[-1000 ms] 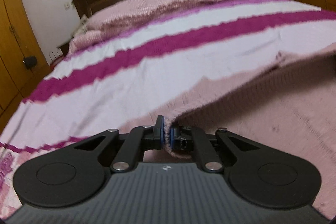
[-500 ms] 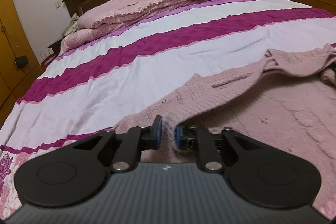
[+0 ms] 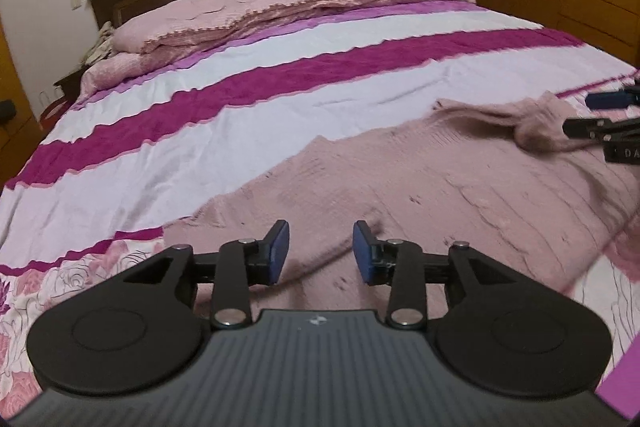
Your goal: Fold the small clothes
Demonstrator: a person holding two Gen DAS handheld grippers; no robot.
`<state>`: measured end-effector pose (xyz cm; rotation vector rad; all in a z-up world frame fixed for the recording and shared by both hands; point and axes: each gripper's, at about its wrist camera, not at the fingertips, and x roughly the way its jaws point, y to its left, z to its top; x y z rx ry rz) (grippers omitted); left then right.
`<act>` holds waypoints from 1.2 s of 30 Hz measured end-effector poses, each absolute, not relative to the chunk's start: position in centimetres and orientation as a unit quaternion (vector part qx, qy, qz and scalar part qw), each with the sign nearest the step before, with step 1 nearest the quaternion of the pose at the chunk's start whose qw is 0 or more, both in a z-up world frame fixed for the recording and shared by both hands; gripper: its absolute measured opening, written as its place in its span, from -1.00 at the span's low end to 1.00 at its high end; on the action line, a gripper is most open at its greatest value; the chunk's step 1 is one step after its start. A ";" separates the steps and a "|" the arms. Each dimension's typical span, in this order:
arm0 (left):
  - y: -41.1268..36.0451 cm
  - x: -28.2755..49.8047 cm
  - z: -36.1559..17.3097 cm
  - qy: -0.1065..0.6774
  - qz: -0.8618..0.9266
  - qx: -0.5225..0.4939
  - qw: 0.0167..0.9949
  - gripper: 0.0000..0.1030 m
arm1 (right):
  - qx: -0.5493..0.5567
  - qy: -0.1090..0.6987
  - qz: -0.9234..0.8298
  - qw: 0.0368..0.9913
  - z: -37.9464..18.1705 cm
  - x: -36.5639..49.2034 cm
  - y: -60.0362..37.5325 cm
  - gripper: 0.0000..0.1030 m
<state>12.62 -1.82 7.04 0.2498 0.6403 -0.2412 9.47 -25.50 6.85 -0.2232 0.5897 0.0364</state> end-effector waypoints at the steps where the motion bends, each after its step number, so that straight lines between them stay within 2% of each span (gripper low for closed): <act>1: -2.0 12.5 6.8 0.315 -0.120 0.127 0.933 -0.11 | -0.109 0.288 0.022 0.951 7.0 9.1 -25.5 0.06; 5: -2.8 12.4 5.6 0.327 -0.136 0.149 0.923 -0.09 | -0.106 0.288 0.031 0.951 7.1 8.1 -25.6 0.06; 12: -4.0 13.4 4.0 0.298 -0.121 0.208 0.924 -0.09 | -0.124 0.302 0.035 0.944 6.0 8.4 -25.2 0.06; 13: -4.0 13.6 4.0 0.294 -0.120 0.212 0.924 -0.32 | -0.124 0.303 0.035 0.944 5.9 8.5 -25.2 0.06; 14: -4.0 13.7 4.0 0.292 -0.118 0.213 0.925 -0.72 | -0.125 0.304 0.035 0.944 5.8 8.6 -25.1 0.06; 15: -4.0 14.1 4.0 0.293 -0.109 0.217 0.925 -0.76 | -0.126 0.304 0.035 0.944 5.7 8.9 -25.0 0.06; 22: -0.6 17.1 5.8 0.270 -0.020 0.187 0.944 -0.78 | -0.136 0.306 0.035 0.942 5.1 9.8 -24.5 0.06; 29: 3.8 21.5 4.2 0.312 0.070 0.155 0.935 -0.76 | -0.141 0.309 0.035 0.940 4.7 10.3 -24.0 0.06; 36: 6.9 21.0 5.0 0.322 0.060 0.084 0.941 -0.75 | -0.157 0.306 0.048 0.938 4.9 11.0 -23.3 0.06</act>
